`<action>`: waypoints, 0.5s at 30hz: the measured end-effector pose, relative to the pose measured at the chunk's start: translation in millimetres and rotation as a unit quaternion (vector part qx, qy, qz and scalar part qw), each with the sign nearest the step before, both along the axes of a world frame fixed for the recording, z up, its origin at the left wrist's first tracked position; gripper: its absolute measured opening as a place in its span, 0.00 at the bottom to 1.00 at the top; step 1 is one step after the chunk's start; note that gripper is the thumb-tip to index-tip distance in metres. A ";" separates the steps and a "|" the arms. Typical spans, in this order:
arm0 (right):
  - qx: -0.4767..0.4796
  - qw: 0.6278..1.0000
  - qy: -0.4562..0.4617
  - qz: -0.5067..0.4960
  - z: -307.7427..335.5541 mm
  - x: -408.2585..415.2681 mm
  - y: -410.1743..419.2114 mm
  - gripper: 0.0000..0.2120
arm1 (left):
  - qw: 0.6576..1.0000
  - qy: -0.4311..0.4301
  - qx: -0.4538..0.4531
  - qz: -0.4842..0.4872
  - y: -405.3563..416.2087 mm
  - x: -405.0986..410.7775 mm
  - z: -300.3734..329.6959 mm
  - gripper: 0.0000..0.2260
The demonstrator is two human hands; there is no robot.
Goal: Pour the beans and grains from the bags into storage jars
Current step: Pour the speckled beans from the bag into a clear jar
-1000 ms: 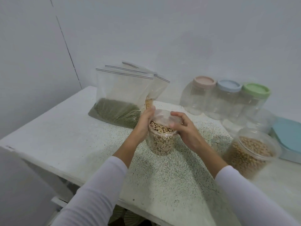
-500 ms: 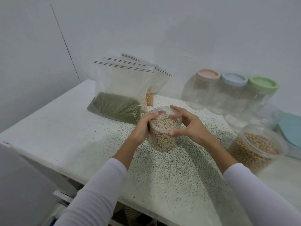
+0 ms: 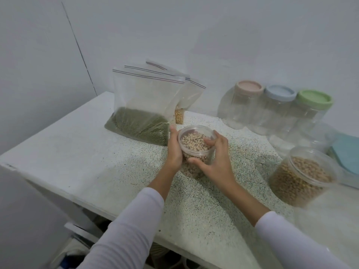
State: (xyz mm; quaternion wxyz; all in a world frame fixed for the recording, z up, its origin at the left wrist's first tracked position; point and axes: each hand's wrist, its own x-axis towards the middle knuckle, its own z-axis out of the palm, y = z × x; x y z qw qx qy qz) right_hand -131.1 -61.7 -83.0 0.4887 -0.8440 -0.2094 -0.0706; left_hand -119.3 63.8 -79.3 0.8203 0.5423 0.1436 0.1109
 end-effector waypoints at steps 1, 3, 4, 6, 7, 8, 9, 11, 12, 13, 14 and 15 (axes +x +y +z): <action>-0.019 1.000 -0.001 0.008 -1.0 -3.2 -2.1 0.34 | 1.000 0.003 -0.007 0.000 -0.3 -0.3 0.4 0.32; -0.032 0.999 -0.005 0.001 3.8 -8.2 -10.2 0.33 | 1.000 0.010 -0.006 -0.001 -0.1 -1.0 -0.6 0.32; -0.008 1.000 -0.021 -0.014 8.6 -8.9 -15.5 0.30 | 1.000 0.015 -0.002 0.001 -0.2 -1.4 -0.2 0.32; 0.067 0.994 -0.066 -0.047 20.2 -4.0 -25.2 0.21 | 1.000 0.021 0.006 0.000 -0.6 -1.8 0.3 0.32; 0.092 0.992 -0.070 -0.049 25.5 0.4 -28.1 0.17 | 1.000 0.022 0.009 0.003 -0.6 -1.4 -0.4 0.31; 0.098 0.993 -0.061 -0.039 31.0 5.1 -29.5 0.16 | 1.000 0.020 0.010 0.005 -0.7 -1.6 -0.2 0.31; 0.081 0.996 -0.040 -0.013 37.0 9.2 -29.7 0.19 | 1.000 0.020 0.010 0.007 -0.4 -1.5 -0.5 0.31; -0.013 0.997 0.028 0.067 45.9 16.7 -28.3 0.33 | 1.000 0.024 0.010 0.010 0.2 -1.2 0.1 0.30; -0.062 0.991 0.055 0.102 50.1 19.8 -26.9 0.39 | 1.000 0.025 0.011 0.010 -0.3 -1.1 0.1 0.29; -0.097 0.988 0.055 0.110 54.1 23.3 -25.4 0.39 | 0.999 0.026 0.012 0.016 -0.7 -0.9 -0.2 0.28; -0.117 0.989 0.028 0.087 59.4 28.8 -24.7 0.34 | 0.999 0.030 0.013 0.025 -1.7 -1.9 0.4 0.27; -0.132 0.990 -0.023 0.041 66.7 35.1 -24.8 0.27 | 0.999 0.031 0.017 0.032 -2.1 -2.1 0.2 0.27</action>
